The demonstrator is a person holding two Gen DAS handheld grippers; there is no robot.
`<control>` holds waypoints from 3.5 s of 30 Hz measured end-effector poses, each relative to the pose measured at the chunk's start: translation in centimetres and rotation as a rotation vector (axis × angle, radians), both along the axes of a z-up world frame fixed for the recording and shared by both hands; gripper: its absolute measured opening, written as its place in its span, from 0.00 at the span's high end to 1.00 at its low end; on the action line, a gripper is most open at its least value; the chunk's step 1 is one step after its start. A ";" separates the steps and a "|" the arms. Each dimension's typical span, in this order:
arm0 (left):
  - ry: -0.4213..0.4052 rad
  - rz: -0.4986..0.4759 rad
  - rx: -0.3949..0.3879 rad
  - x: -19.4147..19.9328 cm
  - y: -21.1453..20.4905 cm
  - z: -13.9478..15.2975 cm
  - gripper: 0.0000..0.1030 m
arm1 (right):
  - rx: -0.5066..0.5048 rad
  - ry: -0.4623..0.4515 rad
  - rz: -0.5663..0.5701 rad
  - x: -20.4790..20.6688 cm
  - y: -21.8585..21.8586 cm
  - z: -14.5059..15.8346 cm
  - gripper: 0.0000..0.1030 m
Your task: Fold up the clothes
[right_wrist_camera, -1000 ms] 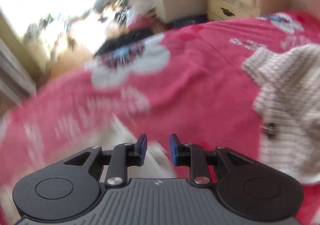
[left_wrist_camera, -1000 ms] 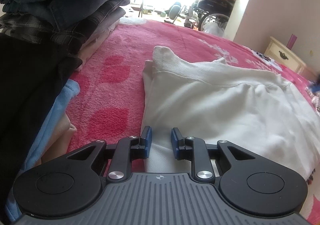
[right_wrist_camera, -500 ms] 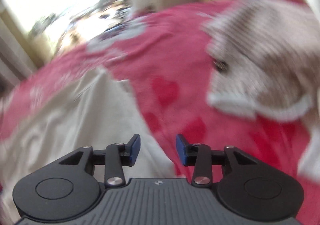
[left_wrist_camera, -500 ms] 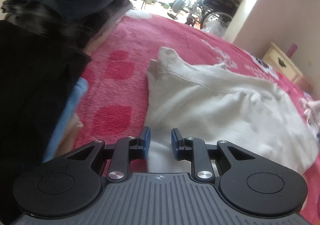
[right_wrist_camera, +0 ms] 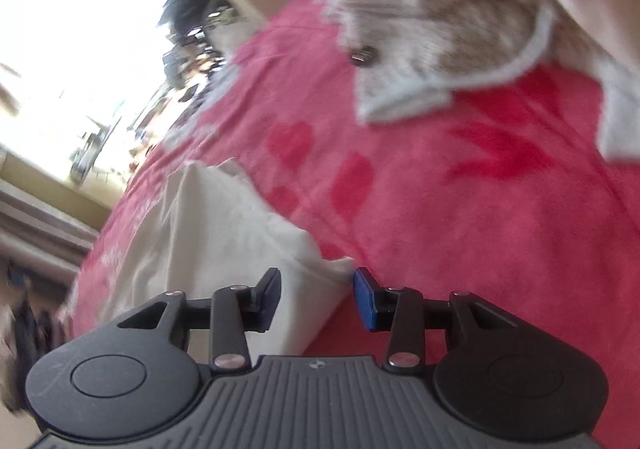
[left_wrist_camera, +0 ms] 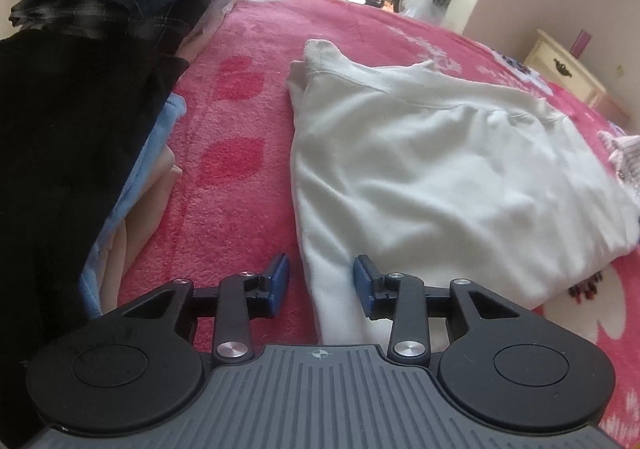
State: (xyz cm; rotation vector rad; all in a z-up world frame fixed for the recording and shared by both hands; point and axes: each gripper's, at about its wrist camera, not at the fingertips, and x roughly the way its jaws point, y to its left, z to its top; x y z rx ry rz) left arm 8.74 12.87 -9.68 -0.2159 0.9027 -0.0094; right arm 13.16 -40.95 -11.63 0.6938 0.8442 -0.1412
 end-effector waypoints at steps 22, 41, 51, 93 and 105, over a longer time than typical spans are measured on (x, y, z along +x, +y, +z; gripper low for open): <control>-0.044 0.046 -0.246 -3.0 3.9 2.4 0.62 | 0.628 -0.126 -0.286 -7.0 -7.8 -6.2 0.61; 0.145 0.097 -0.655 -6.8 3.8 -1.2 0.36 | 0.619 -0.033 -0.144 -2.1 -3.1 -6.2 0.56; 0.043 0.197 -0.682 -3.9 2.4 -3.1 0.34 | 0.618 -0.030 -0.155 -1.1 -3.5 -6.7 0.56; 0.193 0.166 -0.614 -4.9 6.0 -2.8 0.81 | 0.453 0.035 -0.300 -26.9 -8.4 -2.0 0.65; 0.216 0.038 -0.521 -8.3 3.6 -0.5 0.66 | 0.500 0.106 -0.231 -25.6 -3.9 -1.3 0.65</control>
